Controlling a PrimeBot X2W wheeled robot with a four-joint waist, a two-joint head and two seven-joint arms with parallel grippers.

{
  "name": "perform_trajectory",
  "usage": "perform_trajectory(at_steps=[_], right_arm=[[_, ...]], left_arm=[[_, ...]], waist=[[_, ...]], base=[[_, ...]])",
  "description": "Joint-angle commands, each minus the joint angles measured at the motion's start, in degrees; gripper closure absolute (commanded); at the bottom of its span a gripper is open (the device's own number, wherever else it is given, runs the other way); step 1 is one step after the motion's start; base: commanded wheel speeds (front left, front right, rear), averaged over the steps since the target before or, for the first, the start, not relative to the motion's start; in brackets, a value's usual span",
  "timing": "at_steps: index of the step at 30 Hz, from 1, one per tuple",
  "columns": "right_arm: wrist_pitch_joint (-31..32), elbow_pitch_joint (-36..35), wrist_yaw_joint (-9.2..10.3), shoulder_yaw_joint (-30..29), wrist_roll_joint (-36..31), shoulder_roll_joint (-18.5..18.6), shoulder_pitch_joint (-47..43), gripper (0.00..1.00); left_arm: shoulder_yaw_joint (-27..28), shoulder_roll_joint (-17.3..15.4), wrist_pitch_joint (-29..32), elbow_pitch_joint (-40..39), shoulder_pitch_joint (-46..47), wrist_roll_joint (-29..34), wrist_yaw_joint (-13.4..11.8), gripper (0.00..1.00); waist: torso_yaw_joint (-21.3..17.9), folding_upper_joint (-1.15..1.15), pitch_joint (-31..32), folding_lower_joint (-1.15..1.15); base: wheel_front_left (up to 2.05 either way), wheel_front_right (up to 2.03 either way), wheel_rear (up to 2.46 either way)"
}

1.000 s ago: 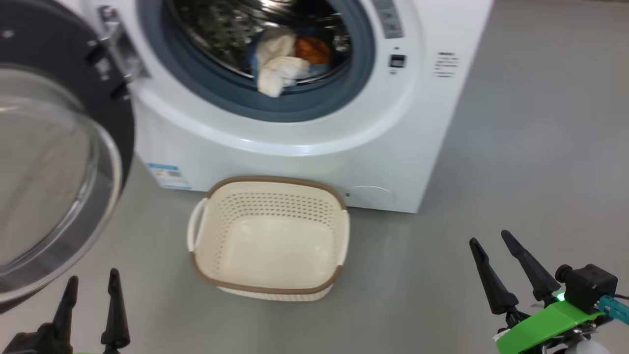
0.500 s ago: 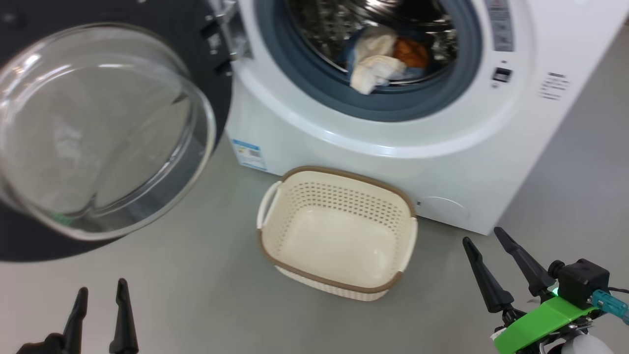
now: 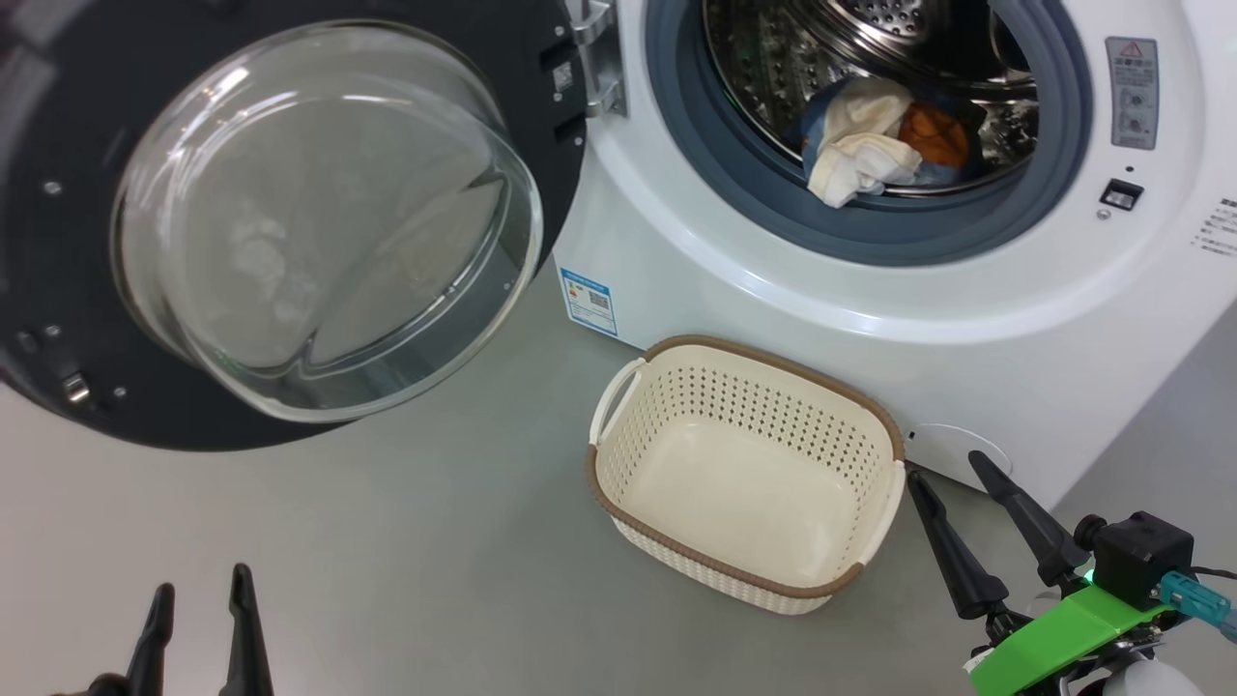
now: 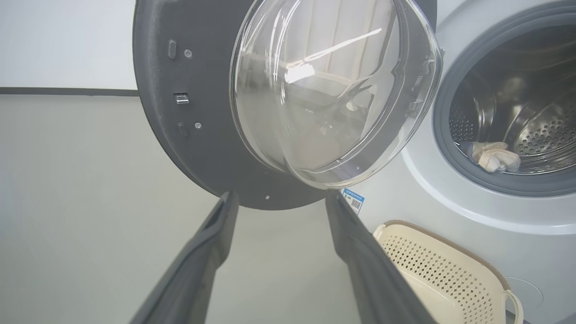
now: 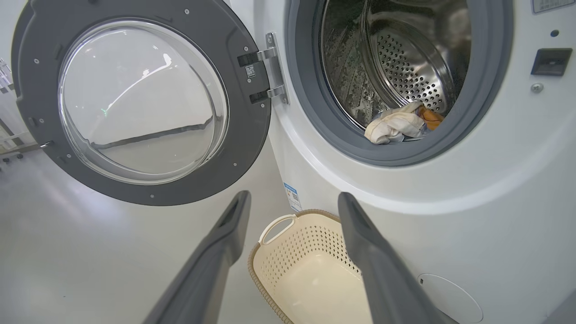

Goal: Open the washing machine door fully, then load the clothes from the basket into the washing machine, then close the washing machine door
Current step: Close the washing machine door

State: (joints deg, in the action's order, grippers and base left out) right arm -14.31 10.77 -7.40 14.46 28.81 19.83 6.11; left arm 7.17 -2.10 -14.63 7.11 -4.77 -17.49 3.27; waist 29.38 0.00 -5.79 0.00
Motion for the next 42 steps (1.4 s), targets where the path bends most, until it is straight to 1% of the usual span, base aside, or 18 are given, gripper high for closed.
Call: perform_trajectory(at_steps=[1,7,8,9,10,11,12,13,19,21,23,24,25,29,33,36,38,42], right_arm=[[-0.7,-1.2,-0.09,1.2,0.4,0.7,0.7,0.0],[-0.7,-1.5,-0.09,1.2,0.3,0.7,0.5,0.0],[-0.7,-1.6,-0.09,1.3,0.3,0.7,0.4,0.0],[-0.7,-1.6,-0.09,1.4,0.3,0.7,0.4,0.0],[-0.7,-1.6,-0.09,1.5,0.3,0.6,0.4,0.0],[-0.7,-1.6,-0.09,1.5,0.3,0.6,0.4,0.0],[-0.7,-1.6,-0.09,1.7,0.3,0.6,0.4,0.0],[-0.7,-1.6,-0.09,1.9,0.3,0.6,0.5,0.0],[-0.7,-1.7,-0.09,2.3,0.4,0.6,1.1,0.0],[-0.7,-1.7,-0.09,2.2,0.4,0.6,1.1,0.0],[-0.7,-1.7,-0.09,2.3,0.3,0.4,1.1,0.0],[-0.7,-1.7,-0.09,2.4,0.3,0.4,1.2,0.0],[-0.7,-1.8,-0.09,2.6,0.3,0.4,1.4,0.0],[-0.7,-1.9,-0.09,2.9,0.4,0.5,1.9,0.0],[-0.7,-2.0,-0.09,3.2,0.3,0.6,2.4,0.0],[-0.7,-2.1,-0.09,3.3,0.3,0.9,2.8,0.0],[-0.7,-2.1,-0.09,3.4,0.2,1.0,3.0,0.0],[-0.7,-2.1,-0.09,3.9,0.1,1.6,3.6,0.0]], left_arm=[[1.7,-0.8,-0.4,-1.7,0.6,-0.3,-0.3,0.0],[2.4,-0.8,-0.4,-2.3,1.0,-1.9,-0.3,0.0],[2.7,-0.8,-0.4,-2.6,1.2,-2.4,-0.2,0.16],[3.2,-0.8,-0.4,-3.1,1.5,-2.8,-0.1,0.51],[3.9,-0.8,-0.4,-3.8,1.9,-3.1,0.1,0.73],[3.9,-0.8,-0.4,-3.8,1.9,-3.1,0.1,0.73],[4.9,-0.8,-0.4,-4.6,2.4,-3.3,0.4,0.96],[5.9,-0.8,-0.4,-5.6,2.9,-3.5,0.7,1.0],[15.4,-1.1,-0.4,-11.2,9.1,-5.4,3.4,1.0],[18.8,-2.0,-0.4,-11.7,12.4,-8.3,3.9,1.0],[22.3,-4.1,-0.4,-11.1,15.8,-11.6,4.1,1.0],[23.3,-5.7,-0.4,-10.5,17.4,-13.3,4.1,1.0],[24.0,-9.5,-0.4,-9.1,20.0,-17.2,4.2,1.0],[25.1,-16.3,-0.4,-4.7,24.4,-25.5,4.2,1.0],[24.6,-23.1,0.0,3.5,28.4,-35.9,4.2,1.0],[23.5,-28.3,3.3,10.4,31.8,-43.6,4.2,1.0],[22.7,-31.2,6.9,14.9,34.2,-48.6,4.2,1.0],[19.4,-36.2,13.4,21.3,37.9,-53.9,4.2,1.0]], waist=[[0.5,0.0,0.3,0.0],[0.6,0.0,0.1,0.0],[0.5,0.0,0.0,0.0],[0.4,0.0,-0.1,0.0],[0.3,0.0,-0.2,0.0],[0.3,0.0,-0.2,0.0],[0.0,0.0,-0.4,0.0],[-0.3,0.0,-0.6,0.0],[-2.2,0.0,-2.5,0.0],[-2.7,0.0,-2.9,0.0],[-3.4,0.0,-3.3,0.0],[-3.7,0.0,-3.4,0.0],[-4.4,0.0,-3.9,0.0],[-5.6,0.0,-4.7,0.0],[-6.3,0.0,-5.3,0.0],[-6.6,0.0,-6.2,0.0],[-6.6,0.0,-6.7,0.0],[-6.6,0.0,-8.2,0.0]], base=[[0.0,0.0,0.0],[0.0,0.0,0.0],[0.0,0.0,0.0],[0.0,0.0,0.0],[0.0,0.0,0.0],[0.0,0.0,0.0],[0.0,0.0,0.0],[0.0,0.0,0.0],[0.0,0.0,0.0],[0.0,0.0,0.0],[0.0,0.0,0.0],[0.0,0.0,0.0],[0.0,0.0,0.0],[0.0,0.0,0.0],[0.0,0.0,0.0],[0.0,0.0,0.0],[0.0,0.0,0.0],[0.0,0.0,0.0]])
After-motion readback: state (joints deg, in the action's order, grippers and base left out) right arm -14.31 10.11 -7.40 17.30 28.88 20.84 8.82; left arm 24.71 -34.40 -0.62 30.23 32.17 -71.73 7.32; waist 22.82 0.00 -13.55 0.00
